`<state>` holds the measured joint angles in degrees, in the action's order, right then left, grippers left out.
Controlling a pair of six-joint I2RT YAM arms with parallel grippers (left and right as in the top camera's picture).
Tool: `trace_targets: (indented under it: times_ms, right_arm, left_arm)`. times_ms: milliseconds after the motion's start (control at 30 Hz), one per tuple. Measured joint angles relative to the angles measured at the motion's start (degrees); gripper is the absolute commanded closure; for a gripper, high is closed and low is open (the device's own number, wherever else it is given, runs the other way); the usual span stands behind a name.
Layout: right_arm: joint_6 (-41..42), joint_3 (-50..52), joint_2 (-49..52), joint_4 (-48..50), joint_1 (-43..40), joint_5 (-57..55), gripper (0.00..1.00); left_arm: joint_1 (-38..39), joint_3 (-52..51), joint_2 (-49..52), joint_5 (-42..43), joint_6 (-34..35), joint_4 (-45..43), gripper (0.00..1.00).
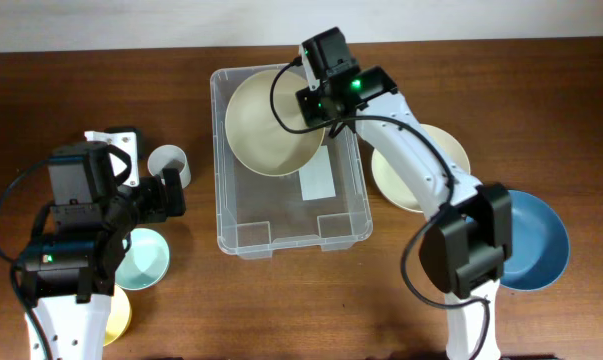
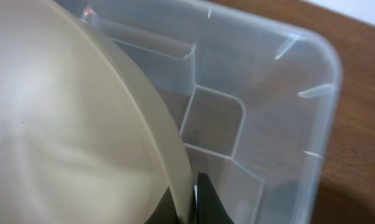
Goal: Pack container
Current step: 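Lower the cream bowl into the container and open right gripper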
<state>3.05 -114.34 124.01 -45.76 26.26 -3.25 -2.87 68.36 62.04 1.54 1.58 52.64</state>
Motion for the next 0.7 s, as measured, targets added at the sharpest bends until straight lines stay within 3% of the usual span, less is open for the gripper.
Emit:
trace_targets:
  times_ms: [267,333,400,567,700]
  right_arm:
    - [0.02,0.0,3.65,1.31,0.0,0.0,0.95]
    - [0.04,0.0,3.85,1.31,0.0,0.02,0.89]
    - [0.11,-0.02,3.87,1.68,0.0,0.02,0.76]
    - [0.22,-0.04,3.89,1.86,0.0,-0.17,0.72]
    - [0.33,-1.25,3.87,-0.83,0.0,-1.31,0.6]
  left_arm:
    - [0.0,0.0,0.0,0.0,0.0,0.04,0.0]
    - [0.0,0.0,0.0,0.0,0.0,0.04,0.0]
    - [0.0,0.0,0.0,0.0,0.0,0.04,0.0]
    - [0.0,0.02,0.0,0.0,0.0,0.04,0.0]
    - [0.0,0.0,0.0,0.0,0.0,0.07,0.0]
